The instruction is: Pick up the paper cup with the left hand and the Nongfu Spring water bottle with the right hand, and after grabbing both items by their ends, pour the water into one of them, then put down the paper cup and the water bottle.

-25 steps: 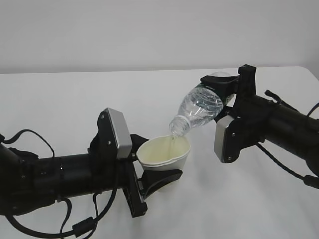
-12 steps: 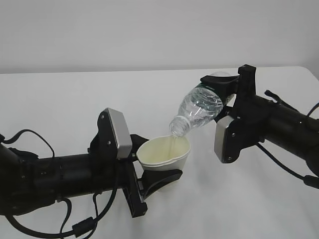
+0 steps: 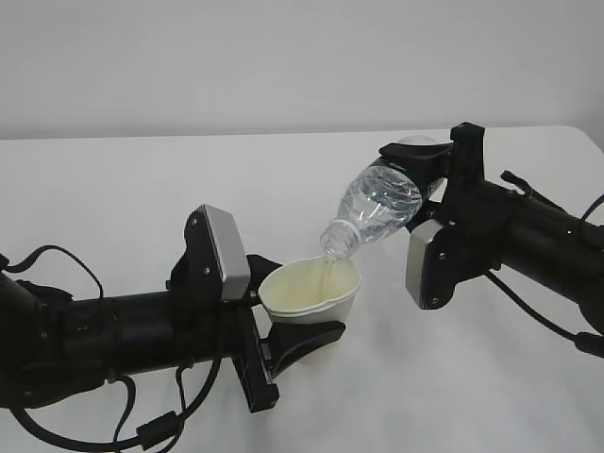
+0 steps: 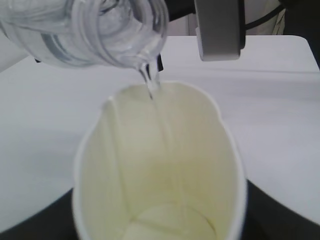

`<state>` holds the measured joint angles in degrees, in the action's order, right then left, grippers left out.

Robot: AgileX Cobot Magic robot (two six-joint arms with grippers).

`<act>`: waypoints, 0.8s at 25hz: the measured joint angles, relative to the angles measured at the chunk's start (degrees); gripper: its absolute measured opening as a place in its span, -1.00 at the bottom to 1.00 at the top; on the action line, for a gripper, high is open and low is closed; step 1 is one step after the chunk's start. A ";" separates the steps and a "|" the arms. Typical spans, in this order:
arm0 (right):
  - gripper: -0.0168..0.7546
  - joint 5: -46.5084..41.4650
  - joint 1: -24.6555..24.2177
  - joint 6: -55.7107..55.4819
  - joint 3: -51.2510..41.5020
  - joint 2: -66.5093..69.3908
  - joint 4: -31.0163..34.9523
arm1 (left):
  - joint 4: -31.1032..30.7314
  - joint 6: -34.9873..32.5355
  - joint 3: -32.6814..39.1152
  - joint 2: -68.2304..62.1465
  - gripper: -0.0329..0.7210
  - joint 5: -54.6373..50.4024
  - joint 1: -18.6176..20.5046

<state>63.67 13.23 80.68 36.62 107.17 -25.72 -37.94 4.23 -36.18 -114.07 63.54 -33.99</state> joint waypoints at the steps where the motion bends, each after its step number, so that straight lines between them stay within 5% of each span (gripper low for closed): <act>1: 0.18 0.00 0.00 0.00 0.00 0.00 0.00 | 0.00 0.00 0.00 0.00 0.20 0.00 0.00; 20: 0.18 0.00 0.00 0.44 0.00 0.00 0.00 | 0.00 0.00 0.00 0.00 0.19 0.00 0.00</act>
<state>63.67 13.23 81.12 36.62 107.17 -25.72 -37.94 4.23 -36.18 -114.07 63.54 -33.99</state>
